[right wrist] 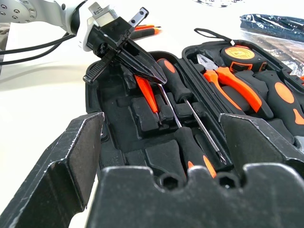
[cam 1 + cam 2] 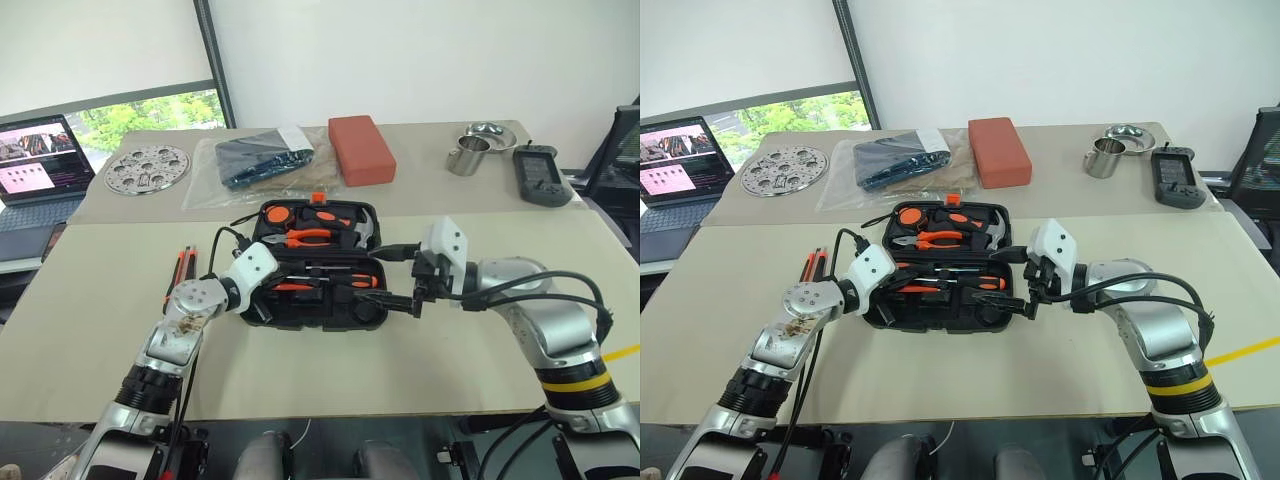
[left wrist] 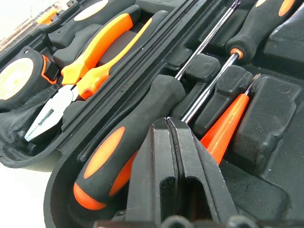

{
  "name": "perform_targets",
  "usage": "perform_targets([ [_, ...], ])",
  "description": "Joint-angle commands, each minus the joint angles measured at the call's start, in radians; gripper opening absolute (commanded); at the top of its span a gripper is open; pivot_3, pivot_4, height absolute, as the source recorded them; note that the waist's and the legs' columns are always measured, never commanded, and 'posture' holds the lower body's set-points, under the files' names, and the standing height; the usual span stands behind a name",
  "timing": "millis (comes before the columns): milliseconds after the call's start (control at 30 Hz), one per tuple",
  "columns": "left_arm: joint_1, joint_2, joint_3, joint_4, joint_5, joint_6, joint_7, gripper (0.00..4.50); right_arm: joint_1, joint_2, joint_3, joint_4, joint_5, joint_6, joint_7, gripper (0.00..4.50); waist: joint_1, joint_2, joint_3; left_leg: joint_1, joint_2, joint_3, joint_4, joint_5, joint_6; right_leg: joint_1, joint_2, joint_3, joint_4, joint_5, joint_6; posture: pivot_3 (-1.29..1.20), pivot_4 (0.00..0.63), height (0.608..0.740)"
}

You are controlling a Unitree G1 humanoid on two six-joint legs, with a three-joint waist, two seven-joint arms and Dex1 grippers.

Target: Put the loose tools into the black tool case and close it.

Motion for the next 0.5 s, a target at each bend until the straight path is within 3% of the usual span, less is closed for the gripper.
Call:
perform_targets([
  [33, 0.064, -0.002, -0.051, 0.021, 0.018, 0.027, -0.013, 0.05, -0.012, 0.004, -0.016, -0.009, 0.000, -0.025, 0.001, 4.50, 0.000, 0.000, 0.000, 0.000, 0.000, 0.000, 0.000, 0.000, 0.000, 0.000, 0.000, 0.000, 0.000, 0.000, 0.000, 0.00, 0.150, 0.740],
  [300, 0.086, -0.031, -0.017, -0.004, -0.012, 0.060, 0.013, 0.05, -0.020, 0.004, -0.011, 0.000, -0.002, -0.028, 0.008, 4.50, 0.004, 0.000, -0.001, 0.001, 0.000, 0.000, 0.000, 0.000, 0.001, 0.001, -0.001, 0.001, 0.000, 0.000, 0.000, 0.00, 0.150, 0.740],
  [500, 0.063, -0.102, 0.115, -0.086, -0.160, 0.034, 0.030, 0.05, -0.033, 0.019, -0.015, 0.004, 0.006, -0.028, 0.003, 4.50, 0.002, -0.001, 0.000, 0.001, 0.000, 0.000, 0.001, 0.000, 0.001, 0.001, -0.001, 0.001, 0.001, 0.000, 0.000, 0.00, 0.150, 0.740],
])
